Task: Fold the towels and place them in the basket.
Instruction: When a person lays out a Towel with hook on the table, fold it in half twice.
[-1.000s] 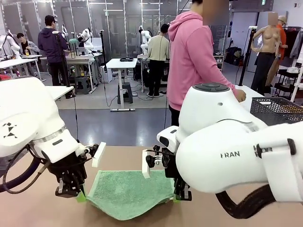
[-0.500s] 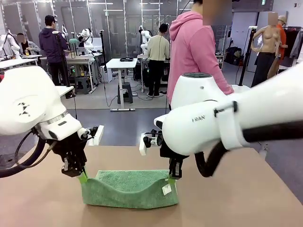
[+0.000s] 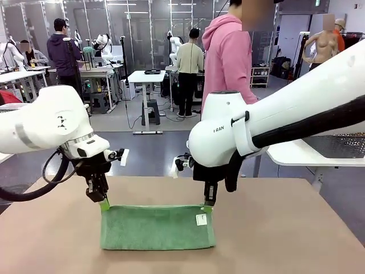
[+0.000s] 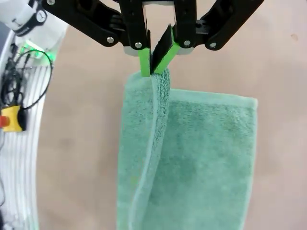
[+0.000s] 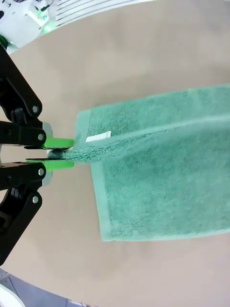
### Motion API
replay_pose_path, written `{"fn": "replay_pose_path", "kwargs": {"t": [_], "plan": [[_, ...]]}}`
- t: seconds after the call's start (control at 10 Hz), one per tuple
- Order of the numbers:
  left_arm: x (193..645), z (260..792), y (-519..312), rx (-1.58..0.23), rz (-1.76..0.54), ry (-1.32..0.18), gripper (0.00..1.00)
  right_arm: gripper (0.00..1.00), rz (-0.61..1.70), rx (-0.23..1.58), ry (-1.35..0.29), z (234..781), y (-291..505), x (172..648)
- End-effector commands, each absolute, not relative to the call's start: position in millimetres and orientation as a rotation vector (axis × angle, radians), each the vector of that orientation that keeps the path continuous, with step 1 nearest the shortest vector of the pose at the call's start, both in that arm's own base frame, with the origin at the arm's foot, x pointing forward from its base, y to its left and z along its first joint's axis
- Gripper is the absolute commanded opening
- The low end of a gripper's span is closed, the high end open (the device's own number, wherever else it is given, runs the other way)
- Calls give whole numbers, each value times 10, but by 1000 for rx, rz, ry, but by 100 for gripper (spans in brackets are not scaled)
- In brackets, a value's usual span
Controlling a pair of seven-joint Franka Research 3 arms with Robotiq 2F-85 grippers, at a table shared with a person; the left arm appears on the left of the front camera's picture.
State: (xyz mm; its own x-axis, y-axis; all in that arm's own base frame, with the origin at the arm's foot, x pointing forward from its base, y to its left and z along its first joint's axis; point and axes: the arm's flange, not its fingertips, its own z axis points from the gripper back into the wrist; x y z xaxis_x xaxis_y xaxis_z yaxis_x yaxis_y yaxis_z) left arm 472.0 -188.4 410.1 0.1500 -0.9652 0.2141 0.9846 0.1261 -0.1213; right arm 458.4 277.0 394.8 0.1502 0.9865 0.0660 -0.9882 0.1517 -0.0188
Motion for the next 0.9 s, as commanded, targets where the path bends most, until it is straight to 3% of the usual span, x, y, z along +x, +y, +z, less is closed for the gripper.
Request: {"fn": "replay_pose_path", "kwargs": {"t": [0.0,0.3,0.8], "plan": [[4953,4174,-1909,-262,-1413,-58,0,0,1376,3,-11,3937,2792,4811],[5116,4129,-1922,-246,-1372,-63,0,0,1363,21,-38,3838,2754,5021],[5089,4103,-1918,-260,-1384,-93,0,0,1380,28,-34,3825,2692,4986]]}}
